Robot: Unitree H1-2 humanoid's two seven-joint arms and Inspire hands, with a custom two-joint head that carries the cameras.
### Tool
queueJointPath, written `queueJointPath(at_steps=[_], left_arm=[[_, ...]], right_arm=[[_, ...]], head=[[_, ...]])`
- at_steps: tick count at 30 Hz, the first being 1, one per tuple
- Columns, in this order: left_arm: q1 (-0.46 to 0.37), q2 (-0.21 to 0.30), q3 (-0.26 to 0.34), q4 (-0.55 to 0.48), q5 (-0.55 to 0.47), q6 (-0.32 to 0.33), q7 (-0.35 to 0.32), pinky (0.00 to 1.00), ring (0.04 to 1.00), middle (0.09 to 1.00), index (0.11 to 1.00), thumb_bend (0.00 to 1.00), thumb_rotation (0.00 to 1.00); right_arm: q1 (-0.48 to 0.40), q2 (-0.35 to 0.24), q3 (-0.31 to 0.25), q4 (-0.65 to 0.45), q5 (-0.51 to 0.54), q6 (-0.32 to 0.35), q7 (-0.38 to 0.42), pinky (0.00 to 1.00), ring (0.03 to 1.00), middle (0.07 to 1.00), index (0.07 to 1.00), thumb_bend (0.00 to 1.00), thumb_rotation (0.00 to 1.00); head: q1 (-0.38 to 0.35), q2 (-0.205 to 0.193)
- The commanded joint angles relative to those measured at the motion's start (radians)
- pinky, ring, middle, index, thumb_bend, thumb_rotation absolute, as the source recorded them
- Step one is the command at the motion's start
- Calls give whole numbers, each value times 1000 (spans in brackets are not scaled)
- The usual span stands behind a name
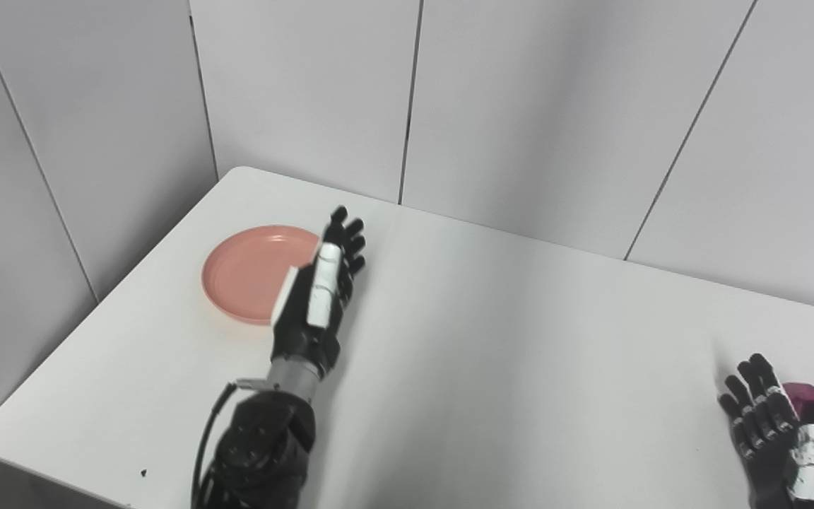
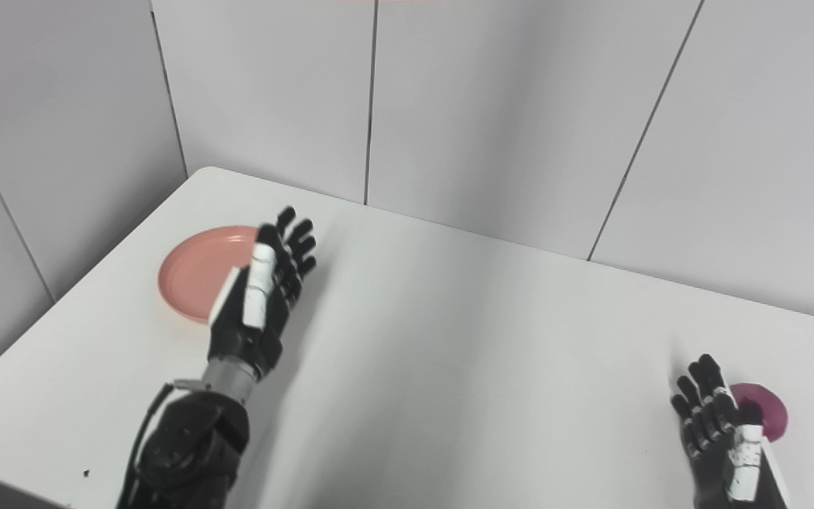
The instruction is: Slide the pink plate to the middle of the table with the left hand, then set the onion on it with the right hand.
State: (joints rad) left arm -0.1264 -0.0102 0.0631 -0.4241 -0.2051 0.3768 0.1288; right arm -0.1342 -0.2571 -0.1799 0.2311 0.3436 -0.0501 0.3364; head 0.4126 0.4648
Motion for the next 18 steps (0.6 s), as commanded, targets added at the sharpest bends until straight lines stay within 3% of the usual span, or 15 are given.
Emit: queueJointPath(at_steps=[1,5,12,16,18], left_arm=[[-81,30,23,-47,-31,23,-27,999,984,964,1000,860,962],[-174,97,67,-63,-62,60,-41,981,929,923,972,874,943],[-283,220,108,-13,-51,88,-60,945,932,914,950,882,958],[-337,313,167,131,-37,26,-87,988,967,941,953,884,972],[-354,346,193,199,-53,-8,-109,921,904,900,911,895,954]], right_arm=[[120,46,6,106,0,-36,1,1000,1000,1000,1000,831,1000],[121,51,5,100,0,-37,1,1000,1000,1000,1000,823,1000],[119,58,1,99,0,-38,-2,1000,1000,1000,1000,812,1000],[117,61,3,102,-2,-43,1,1000,1000,1000,1000,803,1000],[117,61,4,102,-4,-43,1,1000,1000,1000,1000,803,1000]], head=[[-3,0],[-6,-1],[-6,-5],[-10,-8],[-10,-9]])
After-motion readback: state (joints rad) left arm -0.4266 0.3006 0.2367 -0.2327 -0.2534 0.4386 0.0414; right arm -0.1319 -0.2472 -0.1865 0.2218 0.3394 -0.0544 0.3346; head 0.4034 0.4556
